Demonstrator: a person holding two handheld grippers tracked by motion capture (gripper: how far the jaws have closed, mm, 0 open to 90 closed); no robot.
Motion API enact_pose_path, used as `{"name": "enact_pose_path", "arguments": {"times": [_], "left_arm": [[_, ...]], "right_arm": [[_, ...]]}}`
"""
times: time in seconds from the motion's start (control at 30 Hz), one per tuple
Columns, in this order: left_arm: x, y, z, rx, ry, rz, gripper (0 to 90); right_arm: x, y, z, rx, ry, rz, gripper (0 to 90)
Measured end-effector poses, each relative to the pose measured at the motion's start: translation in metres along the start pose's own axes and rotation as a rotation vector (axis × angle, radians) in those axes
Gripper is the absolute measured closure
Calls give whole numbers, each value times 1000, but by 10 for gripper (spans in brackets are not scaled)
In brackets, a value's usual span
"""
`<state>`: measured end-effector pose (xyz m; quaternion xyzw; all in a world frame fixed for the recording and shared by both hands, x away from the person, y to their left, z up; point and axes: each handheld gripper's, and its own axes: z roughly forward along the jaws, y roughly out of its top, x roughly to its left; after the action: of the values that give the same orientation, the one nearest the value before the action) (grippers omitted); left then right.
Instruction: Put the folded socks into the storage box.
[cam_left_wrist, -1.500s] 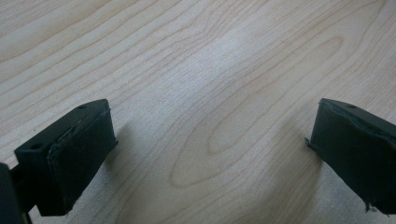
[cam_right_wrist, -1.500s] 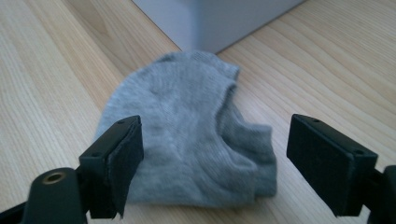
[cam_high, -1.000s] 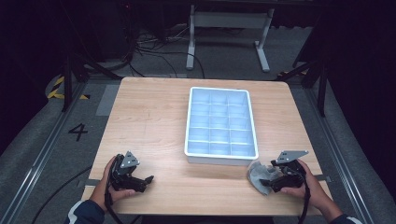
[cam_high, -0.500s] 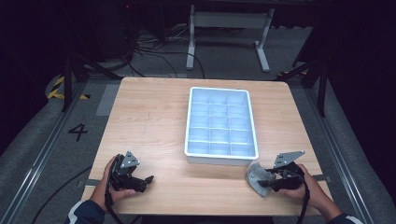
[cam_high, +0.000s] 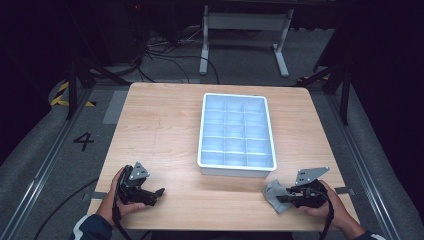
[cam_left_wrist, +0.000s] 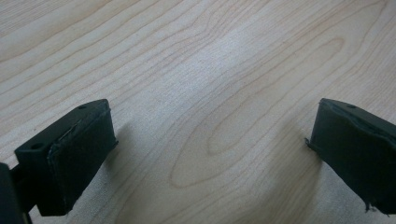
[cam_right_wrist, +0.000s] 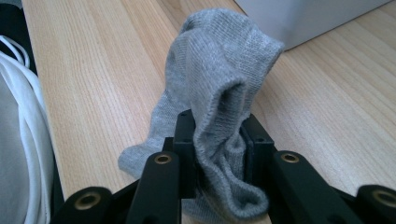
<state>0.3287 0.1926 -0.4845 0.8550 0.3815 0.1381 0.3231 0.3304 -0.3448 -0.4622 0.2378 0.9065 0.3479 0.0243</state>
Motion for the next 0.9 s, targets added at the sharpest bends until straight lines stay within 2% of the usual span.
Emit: {"name": "enact_pose_path", "arguments": {"times": [0.17,0.27,0.9], "left_arm": [[0,0,0,-1,-2,0,2],[0,0,0,-3,-1,2,3],[1,0,0,-3,-11,9,5]], "right_arm": [[5,-1,-4,-22,-19,-38,729],[5,-1,-5,-34,-29,-44,728],[-6,-7,-19,-106,-73,-13,729]]}}
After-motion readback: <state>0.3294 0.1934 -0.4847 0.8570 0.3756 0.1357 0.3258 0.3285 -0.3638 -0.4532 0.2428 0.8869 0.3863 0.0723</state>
